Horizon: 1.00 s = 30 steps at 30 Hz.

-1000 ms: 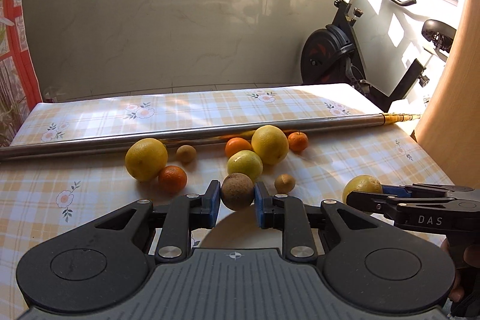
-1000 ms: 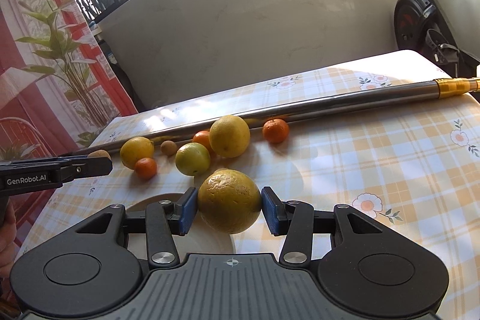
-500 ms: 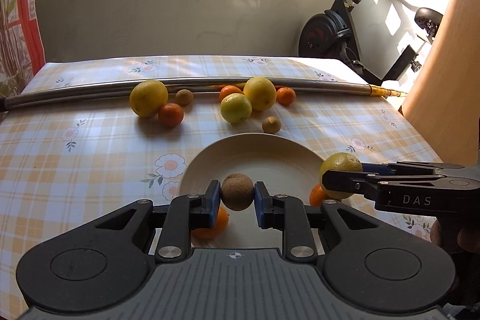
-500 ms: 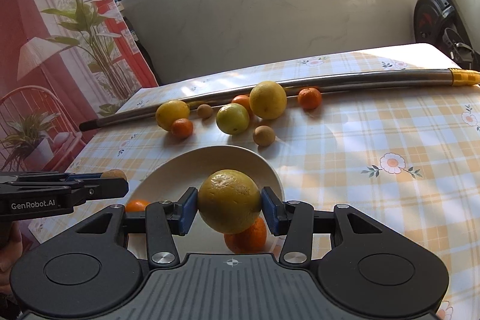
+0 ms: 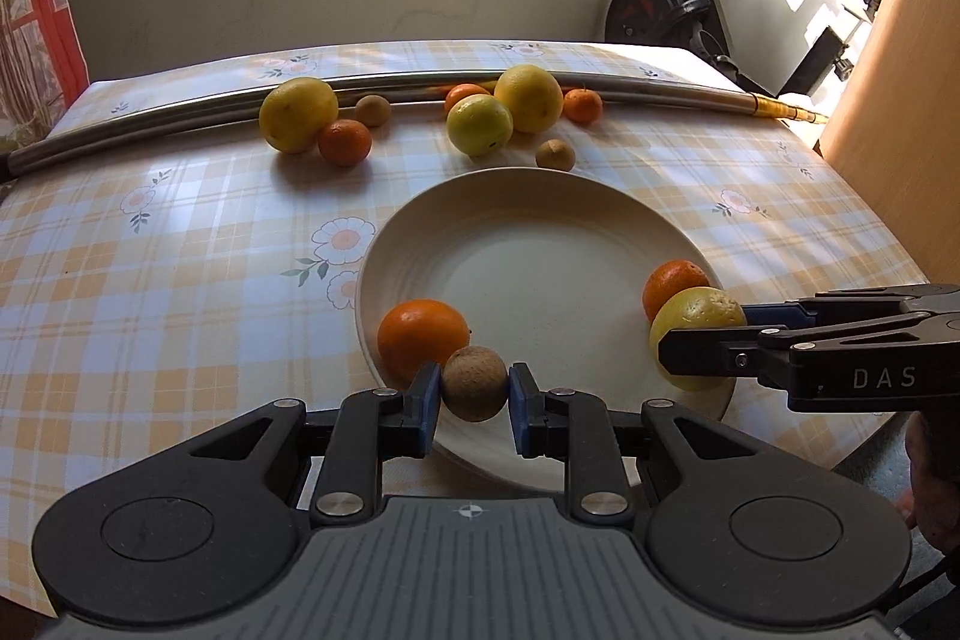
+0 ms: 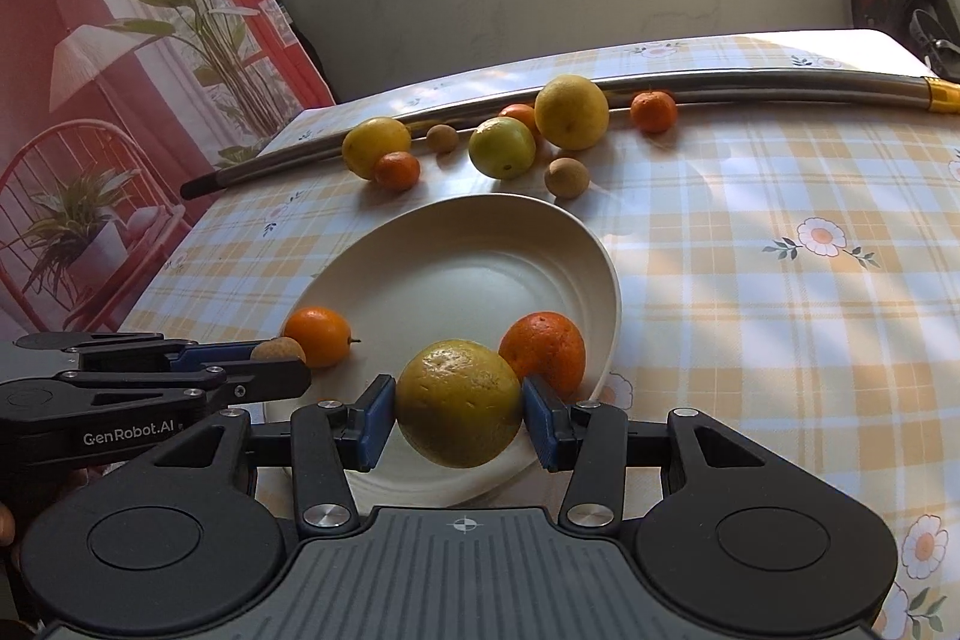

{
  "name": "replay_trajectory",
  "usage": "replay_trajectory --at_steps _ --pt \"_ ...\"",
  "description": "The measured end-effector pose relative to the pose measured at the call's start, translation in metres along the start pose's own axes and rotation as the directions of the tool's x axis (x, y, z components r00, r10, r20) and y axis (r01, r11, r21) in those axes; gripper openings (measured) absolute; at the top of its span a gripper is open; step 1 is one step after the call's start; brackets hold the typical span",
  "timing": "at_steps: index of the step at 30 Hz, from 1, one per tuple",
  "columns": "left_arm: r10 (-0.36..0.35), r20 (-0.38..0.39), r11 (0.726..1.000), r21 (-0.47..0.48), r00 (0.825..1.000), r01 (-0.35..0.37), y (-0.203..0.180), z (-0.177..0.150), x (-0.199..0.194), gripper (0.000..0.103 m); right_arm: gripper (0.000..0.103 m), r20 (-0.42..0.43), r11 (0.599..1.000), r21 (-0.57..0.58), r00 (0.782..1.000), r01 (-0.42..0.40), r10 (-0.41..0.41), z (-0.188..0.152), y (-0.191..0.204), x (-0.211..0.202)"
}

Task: Organize fruits
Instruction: 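Carry the grapefruit and kiwi over the white plate with both tools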

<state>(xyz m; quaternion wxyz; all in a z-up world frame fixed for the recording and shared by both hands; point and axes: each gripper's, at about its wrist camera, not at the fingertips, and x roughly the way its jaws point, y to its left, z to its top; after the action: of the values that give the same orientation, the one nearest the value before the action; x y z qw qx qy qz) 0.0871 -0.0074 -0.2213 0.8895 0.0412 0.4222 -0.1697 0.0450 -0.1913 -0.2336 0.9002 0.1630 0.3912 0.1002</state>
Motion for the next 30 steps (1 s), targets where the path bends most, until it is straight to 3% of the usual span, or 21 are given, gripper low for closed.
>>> replay_trajectory --at_steps 20,30 --pt "0.028 0.005 0.999 0.037 1.000 -0.028 -0.001 -0.002 0.009 0.026 0.043 -0.023 0.999 -0.034 1.000 0.019 -0.020 -0.002 0.004 0.008" --pt "0.031 0.000 0.999 0.030 1.000 -0.031 -0.001 -0.001 0.012 0.026 0.043 0.017 0.999 -0.032 0.999 0.040 -0.039 -0.002 -0.002 0.006"
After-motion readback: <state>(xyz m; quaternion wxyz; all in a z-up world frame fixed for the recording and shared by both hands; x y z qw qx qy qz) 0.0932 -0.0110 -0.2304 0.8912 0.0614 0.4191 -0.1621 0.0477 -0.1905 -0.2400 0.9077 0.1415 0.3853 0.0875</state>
